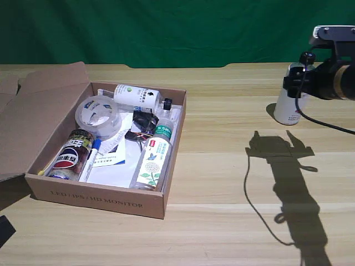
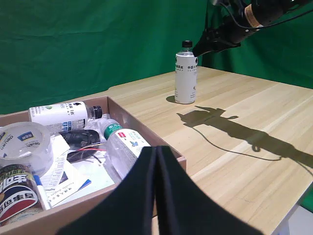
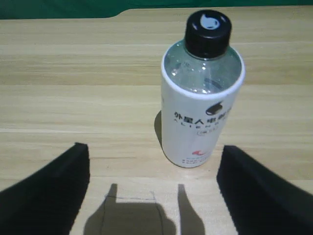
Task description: Place the white bottle into the box.
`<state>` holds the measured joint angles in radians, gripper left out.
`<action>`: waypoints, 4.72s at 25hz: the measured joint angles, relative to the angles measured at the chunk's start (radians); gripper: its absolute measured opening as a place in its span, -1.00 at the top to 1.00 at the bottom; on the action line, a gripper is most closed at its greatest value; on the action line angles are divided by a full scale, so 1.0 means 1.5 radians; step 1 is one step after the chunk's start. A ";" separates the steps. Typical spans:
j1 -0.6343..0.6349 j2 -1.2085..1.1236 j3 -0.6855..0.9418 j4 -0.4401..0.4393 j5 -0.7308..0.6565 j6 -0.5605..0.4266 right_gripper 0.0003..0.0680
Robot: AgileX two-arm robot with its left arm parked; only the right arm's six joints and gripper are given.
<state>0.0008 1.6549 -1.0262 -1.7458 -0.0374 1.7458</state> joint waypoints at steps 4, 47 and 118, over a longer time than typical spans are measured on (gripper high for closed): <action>0.034 0.041 -0.028 0.003 0.068 -0.013 -0.86; 0.035 0.360 -0.233 0.011 0.212 0.065 -0.81; 0.296 -0.045 -0.230 -0.012 -0.217 0.089 -0.01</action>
<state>0.4444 1.5875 -1.3716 -1.7645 -0.3621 1.8800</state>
